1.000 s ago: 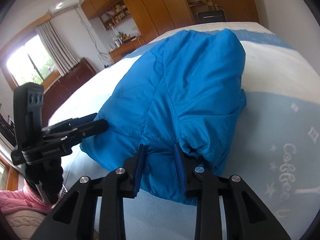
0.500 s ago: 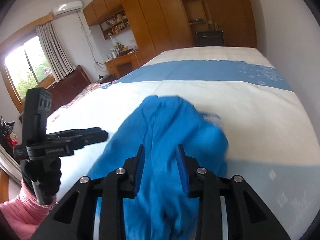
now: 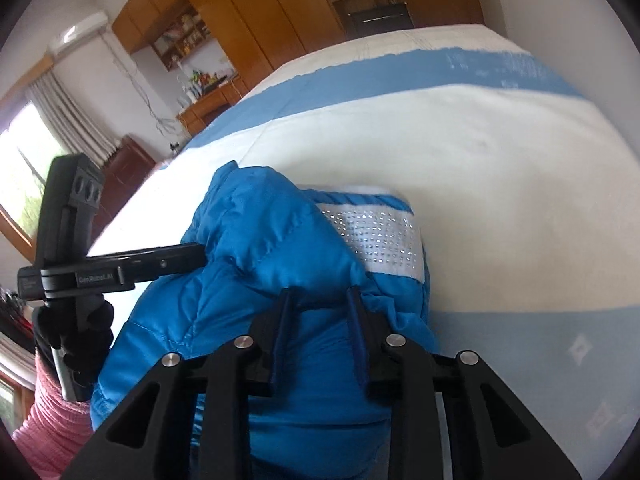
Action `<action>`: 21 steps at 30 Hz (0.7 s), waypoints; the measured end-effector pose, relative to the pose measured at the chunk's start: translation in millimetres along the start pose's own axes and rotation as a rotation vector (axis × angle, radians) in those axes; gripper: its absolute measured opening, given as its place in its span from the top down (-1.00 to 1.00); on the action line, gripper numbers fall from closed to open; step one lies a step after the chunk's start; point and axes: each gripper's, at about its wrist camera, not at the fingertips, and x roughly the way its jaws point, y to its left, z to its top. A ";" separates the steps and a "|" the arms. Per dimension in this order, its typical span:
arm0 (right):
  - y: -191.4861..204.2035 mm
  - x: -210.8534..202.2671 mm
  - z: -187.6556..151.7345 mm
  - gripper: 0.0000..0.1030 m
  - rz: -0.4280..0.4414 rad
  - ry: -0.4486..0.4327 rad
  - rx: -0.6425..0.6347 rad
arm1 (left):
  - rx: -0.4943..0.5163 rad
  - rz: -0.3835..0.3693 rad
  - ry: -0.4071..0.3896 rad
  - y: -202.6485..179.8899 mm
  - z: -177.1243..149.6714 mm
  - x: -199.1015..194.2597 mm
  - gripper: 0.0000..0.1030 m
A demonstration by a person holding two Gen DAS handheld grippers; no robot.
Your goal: Fold large clothes
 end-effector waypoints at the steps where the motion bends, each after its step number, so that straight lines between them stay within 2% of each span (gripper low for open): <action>1: -2.3 1.8 -1.6 0.49 0.004 -0.007 0.006 | -0.003 -0.002 0.005 0.7 0.3 1.5 -0.15; 4: -0.9 -0.9 -2.2 0.49 -0.003 -0.017 0.007 | -0.009 -0.002 -0.005 2.3 2.2 -0.8 -0.15; 7: 4.6 -17.3 3.0 0.47 -0.003 -0.039 0.013 | -0.015 0.032 -0.043 -1.9 -6.3 -16.8 -0.14; 9: 12.7 -34.5 0.5 0.42 -0.016 -0.070 -0.010 | -0.003 0.038 -0.093 -7.5 -18.7 -35.6 -0.14; 13: 44.6 -69.5 -15.4 0.42 0.021 -0.114 -0.096 | 0.026 0.139 -0.209 -23.1 -59.3 -69.9 -0.14; 15: 59.3 -77.2 -27.3 0.42 0.018 -0.117 -0.150 | 0.035 0.136 -0.235 -30.8 -80.4 -79.8 -0.14; 18: 69.7 -72.9 -46.5 0.42 -0.031 -0.086 -0.187 | 0.046 0.125 -0.231 -35.3 -98.6 -76.5 -0.14; 21: 61.1 -51.9 -64.1 0.44 -0.071 -0.065 -0.178 | 0.064 0.139 -0.232 -31.9 -107.8 -61.4 -0.21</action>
